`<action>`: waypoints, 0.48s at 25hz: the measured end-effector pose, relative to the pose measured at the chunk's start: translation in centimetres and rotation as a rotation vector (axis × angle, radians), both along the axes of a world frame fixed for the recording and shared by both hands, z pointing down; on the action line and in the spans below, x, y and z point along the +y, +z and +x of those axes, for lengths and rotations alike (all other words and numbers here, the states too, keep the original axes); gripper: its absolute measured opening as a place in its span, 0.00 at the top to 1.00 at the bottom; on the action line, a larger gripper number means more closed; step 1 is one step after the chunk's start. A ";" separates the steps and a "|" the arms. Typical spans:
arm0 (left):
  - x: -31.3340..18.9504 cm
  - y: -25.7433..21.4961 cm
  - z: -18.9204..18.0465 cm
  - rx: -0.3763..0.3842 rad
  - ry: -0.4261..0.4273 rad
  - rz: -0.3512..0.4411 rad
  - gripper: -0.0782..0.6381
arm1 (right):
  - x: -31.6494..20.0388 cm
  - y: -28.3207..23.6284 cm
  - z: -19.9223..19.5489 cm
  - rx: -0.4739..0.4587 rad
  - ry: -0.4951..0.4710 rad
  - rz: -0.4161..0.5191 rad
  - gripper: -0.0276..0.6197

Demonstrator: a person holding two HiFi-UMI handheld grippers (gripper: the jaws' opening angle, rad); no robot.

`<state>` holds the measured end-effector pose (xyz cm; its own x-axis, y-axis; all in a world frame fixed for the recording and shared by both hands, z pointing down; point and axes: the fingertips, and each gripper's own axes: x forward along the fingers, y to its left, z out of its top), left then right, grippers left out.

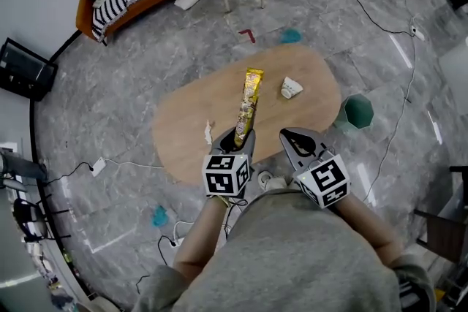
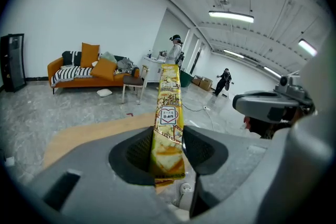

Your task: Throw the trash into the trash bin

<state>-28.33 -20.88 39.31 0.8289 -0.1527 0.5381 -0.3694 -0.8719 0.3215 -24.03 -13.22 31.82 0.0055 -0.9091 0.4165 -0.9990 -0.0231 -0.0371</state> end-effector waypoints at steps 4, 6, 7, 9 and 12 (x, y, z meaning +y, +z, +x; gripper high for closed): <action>0.1 -0.3 1.3 -0.003 0.022 0.015 0.67 | 0.1 0.0 1.0 -0.010 0.018 0.018 0.94; 0.4 -0.5 2.1 -0.004 0.023 0.019 0.67 | 0.4 -0.2 1.8 -0.012 0.020 0.024 0.94; 0.7 -0.7 2.5 -0.005 0.023 0.020 0.67 | 0.7 -0.3 2.2 -0.013 0.022 0.025 0.94; 1.2 -0.8 3.4 -0.008 0.020 0.019 0.67 | 1.4 -0.5 3.3 -0.014 0.025 0.027 0.94; 2.2 -0.9 5.0 -0.009 0.013 0.015 0.67 | 2.5 -0.6 4.9 -0.021 0.030 0.028 0.94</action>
<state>-23.34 -18.71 38.39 0.8261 -0.1506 0.5431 -0.3612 -0.8812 0.3050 -19.11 -10.68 31.21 0.0246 -0.9201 0.3909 -0.9969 -0.0518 -0.0591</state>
